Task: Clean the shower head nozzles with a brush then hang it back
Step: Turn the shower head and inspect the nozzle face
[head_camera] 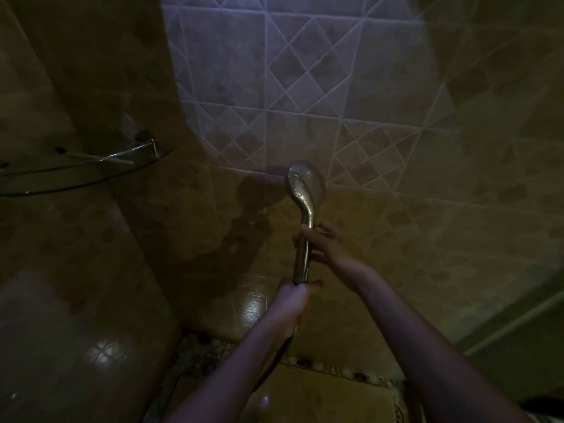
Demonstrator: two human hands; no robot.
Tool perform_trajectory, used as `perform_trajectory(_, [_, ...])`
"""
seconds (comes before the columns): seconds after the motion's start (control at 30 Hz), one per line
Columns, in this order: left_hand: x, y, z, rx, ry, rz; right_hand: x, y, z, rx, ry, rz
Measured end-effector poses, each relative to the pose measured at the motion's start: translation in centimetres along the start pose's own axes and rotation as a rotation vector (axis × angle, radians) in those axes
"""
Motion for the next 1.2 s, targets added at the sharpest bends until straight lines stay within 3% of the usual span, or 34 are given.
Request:
perform_trajectory(0.13, [-0.4,-0.2,-0.3,-0.001,-0.008,-0.020,0.8,0.4,-0.9,0.073,0.190,0.092])
perform_trajectory(0.37, [-0.6,-0.5,-0.8,-0.014,-0.095,-0.047,1.0,1.4,0.0,0.020,-0.117,-0.145])
perform_trajectory(0.5, [-0.9,-0.6,-0.5,-0.021,-0.049,-0.050,0.8,2.1,-1.0,0.077,0.011,-0.042])
perform_trajectory(0.6, [-1.2,-0.6,-0.3,-0.001,-0.045,-0.086,1.4,2.2,-1.6,0.093,-0.023,0.022])
perform_trajectory(0.8, [-1.1,-0.6,-0.2,-0.018,-0.079,-0.021,1.0,3.2,-1.4,0.031,-0.138,-0.064])
perform_trajectory(1.03, [-1.7,-0.1,0.2,-0.010,-0.037,-0.044,1.7,2.4,-1.8,0.098,0.051,0.128])
perform_trajectory(1.13, [-1.7,0.1,0.2,-0.024,-0.018,-0.033,2.4,2.3,-1.2,0.063,-0.038,0.217])
perform_trajectory(1.2, [-1.6,0.3,0.2,-0.033,0.001,-0.027,2.2,2.3,-1.2,0.053,-0.103,0.174])
Point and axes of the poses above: each hand's wrist, its own y-axis away from the middle knuckle, its own x-axis out of the back of the hand, z = x × y, the point moved 7 cm from there along -y, towards the middle knuckle, and after that the axes turned 6 degrees about y, right-handed, at the moved point
